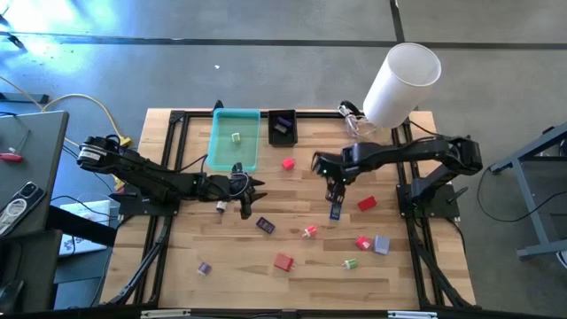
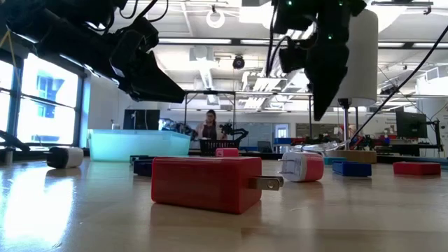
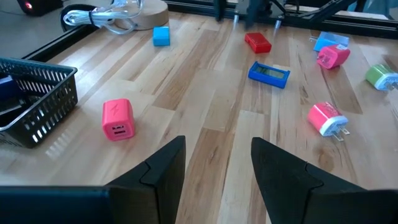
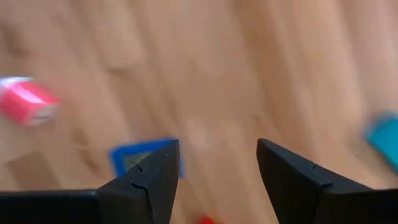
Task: Pick & Place Office items
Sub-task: Put the top pink charger adapter into the green bin
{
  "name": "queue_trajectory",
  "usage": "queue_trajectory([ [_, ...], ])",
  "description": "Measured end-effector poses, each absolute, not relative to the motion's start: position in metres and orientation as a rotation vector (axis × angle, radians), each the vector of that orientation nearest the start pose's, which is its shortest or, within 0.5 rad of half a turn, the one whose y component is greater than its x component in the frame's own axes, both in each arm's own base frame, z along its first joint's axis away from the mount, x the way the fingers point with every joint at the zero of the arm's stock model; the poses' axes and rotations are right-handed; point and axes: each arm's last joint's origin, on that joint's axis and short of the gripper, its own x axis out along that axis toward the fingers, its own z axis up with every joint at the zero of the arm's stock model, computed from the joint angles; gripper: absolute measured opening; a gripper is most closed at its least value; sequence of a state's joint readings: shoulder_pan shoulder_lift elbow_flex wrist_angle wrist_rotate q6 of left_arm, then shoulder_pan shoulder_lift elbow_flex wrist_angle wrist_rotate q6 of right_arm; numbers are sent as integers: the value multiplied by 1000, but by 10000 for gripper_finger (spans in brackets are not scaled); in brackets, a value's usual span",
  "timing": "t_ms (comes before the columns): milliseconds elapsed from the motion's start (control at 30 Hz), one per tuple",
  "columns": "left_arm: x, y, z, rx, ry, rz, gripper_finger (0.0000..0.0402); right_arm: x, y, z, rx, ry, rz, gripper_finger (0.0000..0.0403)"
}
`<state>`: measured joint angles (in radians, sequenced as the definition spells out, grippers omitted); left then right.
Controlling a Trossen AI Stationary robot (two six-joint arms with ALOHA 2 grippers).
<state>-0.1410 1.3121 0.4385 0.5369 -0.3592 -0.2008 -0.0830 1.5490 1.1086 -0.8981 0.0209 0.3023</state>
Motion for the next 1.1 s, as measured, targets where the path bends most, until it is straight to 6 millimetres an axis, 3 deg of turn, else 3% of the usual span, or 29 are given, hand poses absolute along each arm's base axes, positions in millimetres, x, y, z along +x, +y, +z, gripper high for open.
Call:
queue_trajectory([
  [100,244,-24,178,-116,303,248,178,291,-14,219,244,1237,-160,203],
  [233,244,-24,178,-117,303,249,178,307,-7,226,37,1057,-88,203],
  [400,245,-22,178,-119,301,258,178,331,-13,231,-192,844,-37,203],
  [533,245,-22,178,-119,300,261,178,346,-27,222,-276,780,-39,203],
  [900,244,-25,177,-115,311,247,178,371,-73,169,-237,902,-79,203],
  [1100,243,-23,175,-109,334,253,178,397,-90,165,-198,980,-103,203],
])
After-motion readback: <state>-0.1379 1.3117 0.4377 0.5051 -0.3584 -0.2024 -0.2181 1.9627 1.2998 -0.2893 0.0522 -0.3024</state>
